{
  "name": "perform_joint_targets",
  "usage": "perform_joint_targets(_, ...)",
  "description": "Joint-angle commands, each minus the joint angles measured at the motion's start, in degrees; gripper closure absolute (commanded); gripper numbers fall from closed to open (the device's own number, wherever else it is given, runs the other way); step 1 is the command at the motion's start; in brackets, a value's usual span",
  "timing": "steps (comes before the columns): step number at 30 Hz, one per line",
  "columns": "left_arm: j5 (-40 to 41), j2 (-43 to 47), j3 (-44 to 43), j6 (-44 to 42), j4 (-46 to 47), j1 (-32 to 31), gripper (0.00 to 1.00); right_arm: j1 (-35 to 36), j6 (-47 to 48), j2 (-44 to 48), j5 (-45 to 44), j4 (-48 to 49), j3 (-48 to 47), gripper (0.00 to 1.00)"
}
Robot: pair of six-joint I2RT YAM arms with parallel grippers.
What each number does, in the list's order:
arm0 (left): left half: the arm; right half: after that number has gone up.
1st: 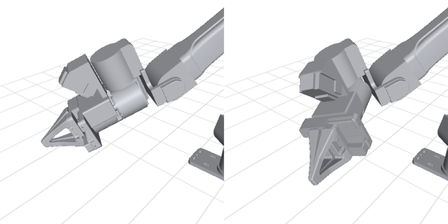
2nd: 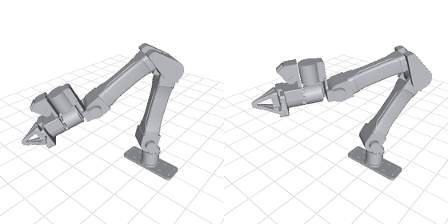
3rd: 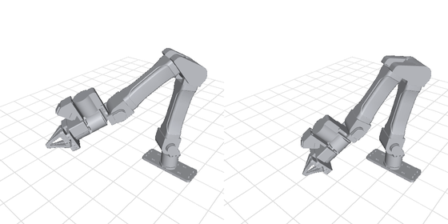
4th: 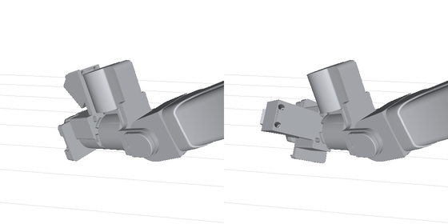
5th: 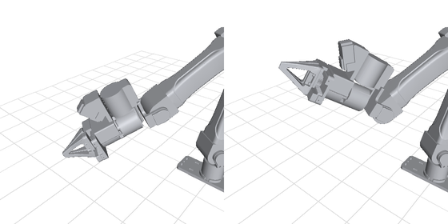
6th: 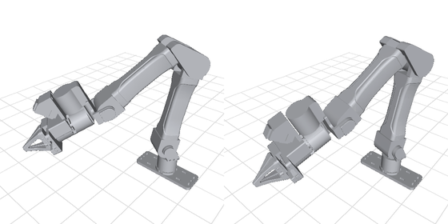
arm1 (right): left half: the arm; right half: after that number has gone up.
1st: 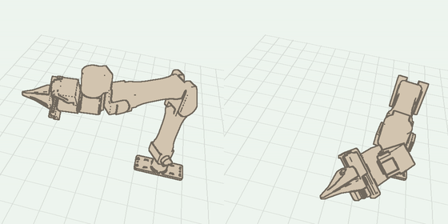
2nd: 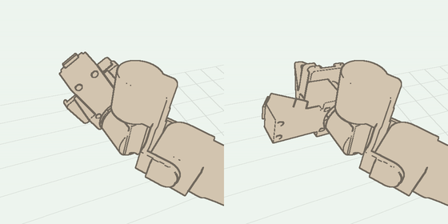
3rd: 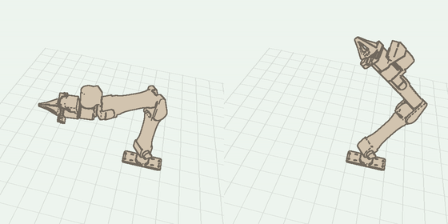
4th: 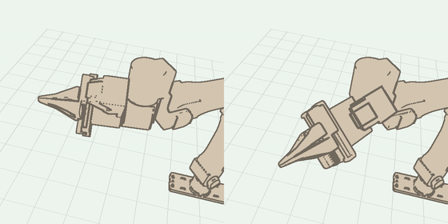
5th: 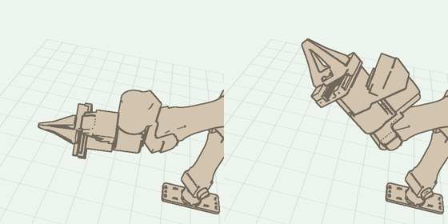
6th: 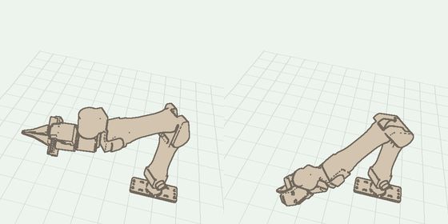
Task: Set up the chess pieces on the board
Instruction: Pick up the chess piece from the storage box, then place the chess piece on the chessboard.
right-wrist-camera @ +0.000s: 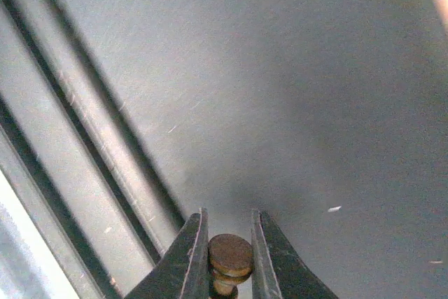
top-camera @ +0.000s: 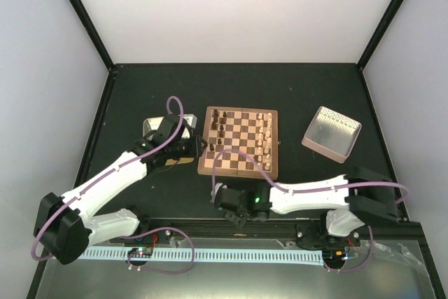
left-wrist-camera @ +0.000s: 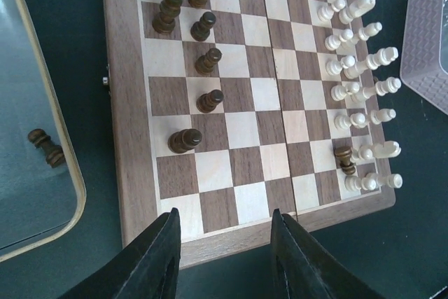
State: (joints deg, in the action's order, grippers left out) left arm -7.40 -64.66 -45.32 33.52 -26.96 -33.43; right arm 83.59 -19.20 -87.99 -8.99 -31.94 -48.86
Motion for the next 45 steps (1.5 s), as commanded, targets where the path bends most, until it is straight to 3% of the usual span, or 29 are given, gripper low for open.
perform_joint_targets(1,2.2,3.34,1.81,2.7,1.8,0.27,0.63,-8.17,-6.62,8.49,0.15,5.89,2.34,0.93)
perform_joint_targets(8,-1.85,9.37,7.24,5.78,15.24,-0.01,0.6,-28.54,-24.37,18.38,15.5,20.19,4.33,0.94)
perform_joint_targets(11,-3.87,11.01,9.13,5.27,22.62,-0.76,0.49,-34.1,-39.19,18.54,20.03,25.49,3.2,0.94)
perform_joint_targets(18,-3.51,13.1,11.08,1.96,32.77,-4.77,0.37,-35.5,-61.23,19.14,19.43,36.03,2.27,0.95)
perform_joint_targets(25,-2.98,13.41,14.86,2.4,45.06,-9.26,0.4,-36.43,-77.11,19.46,20.06,42.79,4.69,0.95)
perform_joint_targets(35,-3.34,11.97,13.85,2.67,47.56,-10.34,0.62,-36.86,-81.57,20.98,21.95,44.13,4.98,0.95)
perform_joint_targets(45,-3.88,10.99,10.67,-1.6,43.58,-10.36,0.63,-36.85,-79.32,20.26,26.71,42.87,3.23,0.94)
